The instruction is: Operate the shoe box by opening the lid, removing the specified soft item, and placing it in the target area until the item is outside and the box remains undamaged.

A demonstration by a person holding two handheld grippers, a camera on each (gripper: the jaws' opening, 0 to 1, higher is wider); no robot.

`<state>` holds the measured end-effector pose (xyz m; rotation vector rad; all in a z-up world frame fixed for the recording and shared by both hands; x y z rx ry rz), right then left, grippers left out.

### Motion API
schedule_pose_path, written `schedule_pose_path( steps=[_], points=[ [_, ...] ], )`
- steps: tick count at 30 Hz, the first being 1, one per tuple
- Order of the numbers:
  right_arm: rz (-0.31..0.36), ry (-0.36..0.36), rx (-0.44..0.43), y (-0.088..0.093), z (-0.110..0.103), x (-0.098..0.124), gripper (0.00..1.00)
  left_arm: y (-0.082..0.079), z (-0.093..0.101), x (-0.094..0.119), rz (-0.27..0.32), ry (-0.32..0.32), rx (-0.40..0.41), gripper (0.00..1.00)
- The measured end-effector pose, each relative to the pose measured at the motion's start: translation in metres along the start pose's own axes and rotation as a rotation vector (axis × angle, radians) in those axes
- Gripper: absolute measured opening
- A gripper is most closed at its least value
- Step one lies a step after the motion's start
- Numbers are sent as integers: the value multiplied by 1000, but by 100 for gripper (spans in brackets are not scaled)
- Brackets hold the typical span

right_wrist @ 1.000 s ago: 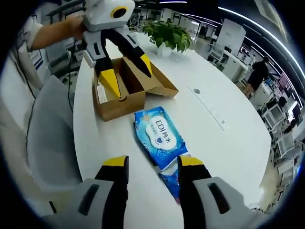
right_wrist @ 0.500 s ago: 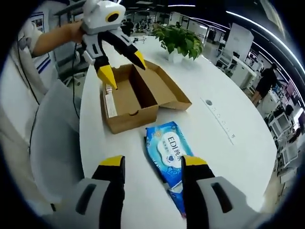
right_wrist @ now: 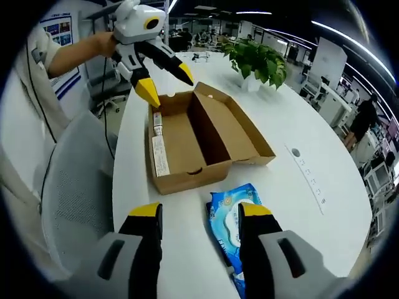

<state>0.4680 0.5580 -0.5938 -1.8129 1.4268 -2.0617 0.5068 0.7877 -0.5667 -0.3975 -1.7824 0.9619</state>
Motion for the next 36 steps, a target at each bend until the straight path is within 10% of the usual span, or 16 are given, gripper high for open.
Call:
schedule_pose_path(
  steps=[36],
  points=[
    [-43, -163, 172, -30, -24, -103, 54, 75, 16, 85, 60, -144, 60, 100]
  ],
)
Point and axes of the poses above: the point that each gripper's makers call its tool centre point, and the gripper's own axes: x roughly backward along the fingers, z roughly to its right, y roughly out of its underside, the point moved 6 cm from there along x, roughly backward along the fingers, and after that the axes turned 14 degrees about -x, right-handed, at the moved point
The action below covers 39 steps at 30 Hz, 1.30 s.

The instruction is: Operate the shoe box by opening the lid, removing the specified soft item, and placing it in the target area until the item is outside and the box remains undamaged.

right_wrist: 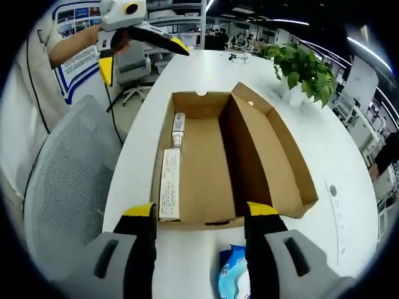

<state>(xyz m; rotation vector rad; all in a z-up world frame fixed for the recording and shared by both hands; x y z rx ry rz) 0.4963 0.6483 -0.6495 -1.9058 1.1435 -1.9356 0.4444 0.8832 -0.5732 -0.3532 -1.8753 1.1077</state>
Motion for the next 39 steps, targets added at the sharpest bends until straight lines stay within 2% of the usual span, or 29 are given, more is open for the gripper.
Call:
schedule_pose_path(
  steps=[3, 5, 12, 17, 21, 26, 30, 33, 39],
  points=[
    [-12, -15, 12, -3, 1, -8, 54, 4, 1, 4, -6, -15, -8, 100],
    [-22, -21, 24, -3, 2, -13, 54, 7, -2, 8, -10, -47, -13, 100],
    [-62, -66, 82, -4, 1, -33, 55, 16, -4, 18, -13, -79, 35, 100],
    [-59, -107, 55, -6, 0, -43, 56, 22, -2, 25, -24, -96, 49, 100],
    [-54, -139, -15, -5, 0, -50, 54, 25, -2, 25, -35, -112, 63, 100],
    [-67, -135, 0, 0, -2, -60, 50, 29, 0, 23, -41, -122, 82, 100],
    [-52, -131, 10, -2, -1, -58, 52, 31, 3, 22, -44, -120, 99, 100],
    [-55, -143, 30, -2, -4, -57, 47, 34, 6, 24, -48, -118, 105, 100],
    [-56, -111, 51, -3, 1, -55, 47, 40, 10, 27, -63, -111, 109, 100]
  ],
)
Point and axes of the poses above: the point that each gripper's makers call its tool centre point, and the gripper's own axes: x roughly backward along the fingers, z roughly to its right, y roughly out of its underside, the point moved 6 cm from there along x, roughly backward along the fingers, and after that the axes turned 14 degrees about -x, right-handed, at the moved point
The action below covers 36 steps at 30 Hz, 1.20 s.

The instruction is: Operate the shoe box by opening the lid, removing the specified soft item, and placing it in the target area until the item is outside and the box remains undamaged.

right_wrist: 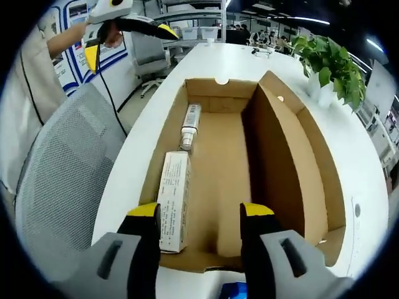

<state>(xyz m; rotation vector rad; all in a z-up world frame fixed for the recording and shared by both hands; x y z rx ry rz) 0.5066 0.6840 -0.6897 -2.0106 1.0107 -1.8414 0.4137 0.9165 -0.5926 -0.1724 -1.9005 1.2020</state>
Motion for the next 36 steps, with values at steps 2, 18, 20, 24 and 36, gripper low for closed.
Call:
schedule_pose_path(
  steps=[2, 18, 20, 24, 36],
  points=[
    [-3, -1, -4, 0, 0, 1, 45, 0, 0, 0, -1, 2, -7, 100],
    [-28, -41, 1, 3, -10, -11, 37, 1, -2, 2, -10, 0, -12, 100],
    [-32, -53, 7, 3, -13, -12, 32, 1, -3, 1, -10, -4, -12, 100],
    [-33, -51, 14, 3, -13, -16, 29, 2, -5, 1, -11, -8, -10, 100],
    [-57, -22, 37, 5, -16, -22, 17, 3, -2, 2, -8, -10, -7, 100]
  ],
)
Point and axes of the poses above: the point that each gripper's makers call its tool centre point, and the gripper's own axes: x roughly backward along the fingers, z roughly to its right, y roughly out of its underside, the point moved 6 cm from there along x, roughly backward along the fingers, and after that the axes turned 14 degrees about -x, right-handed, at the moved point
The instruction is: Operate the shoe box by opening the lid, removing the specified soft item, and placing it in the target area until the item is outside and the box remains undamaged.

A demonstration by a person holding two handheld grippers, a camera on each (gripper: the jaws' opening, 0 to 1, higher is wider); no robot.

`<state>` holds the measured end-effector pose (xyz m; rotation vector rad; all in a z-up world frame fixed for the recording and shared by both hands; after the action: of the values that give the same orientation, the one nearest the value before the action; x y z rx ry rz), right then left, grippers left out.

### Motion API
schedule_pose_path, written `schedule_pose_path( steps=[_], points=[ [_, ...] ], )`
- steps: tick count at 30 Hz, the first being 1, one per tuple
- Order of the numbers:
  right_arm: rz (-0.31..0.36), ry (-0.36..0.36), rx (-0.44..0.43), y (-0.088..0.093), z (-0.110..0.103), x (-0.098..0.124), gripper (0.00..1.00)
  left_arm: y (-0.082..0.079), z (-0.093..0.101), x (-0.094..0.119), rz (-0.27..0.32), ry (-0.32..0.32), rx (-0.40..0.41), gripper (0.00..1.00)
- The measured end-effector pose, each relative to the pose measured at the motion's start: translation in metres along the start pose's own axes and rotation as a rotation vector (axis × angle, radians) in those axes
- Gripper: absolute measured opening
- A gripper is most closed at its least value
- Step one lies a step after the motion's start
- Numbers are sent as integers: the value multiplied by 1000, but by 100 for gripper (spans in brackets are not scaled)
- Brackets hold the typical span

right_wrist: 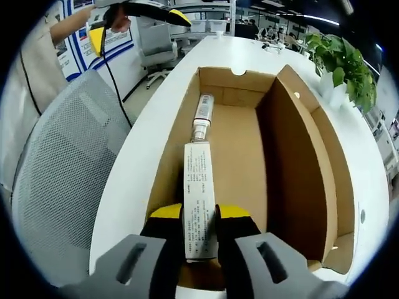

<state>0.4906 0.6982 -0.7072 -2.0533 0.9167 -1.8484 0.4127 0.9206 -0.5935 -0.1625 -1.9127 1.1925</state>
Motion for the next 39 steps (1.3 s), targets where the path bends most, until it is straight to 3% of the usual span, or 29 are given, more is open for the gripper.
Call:
schedule_pose_path(
  steps=[13, 29, 39],
  points=[
    [33, 36, -19, -7, 2, 6, 16, 2, 7, 1, 9, -5, 3, 100],
    [68, 81, -13, -15, 5, 29, 15, -1, 13, 2, 25, -5, -4, 100],
    [118, 121, -10, -31, 6, 52, 15, -2, 10, 3, 39, -17, 2, 100]
  ],
)
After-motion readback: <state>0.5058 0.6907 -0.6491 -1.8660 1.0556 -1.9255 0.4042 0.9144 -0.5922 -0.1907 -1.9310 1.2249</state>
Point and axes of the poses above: the point that each gripper's makers call its tool centre point, and the gripper's own axes: x roughly backward along the fingers, z roughly to its right, y roughly out of its underside, the point moved 6 cm from there along x, roughly backward along the fingers, and after that the axes turned 14 degrees about -x, right-handed, at the moved point
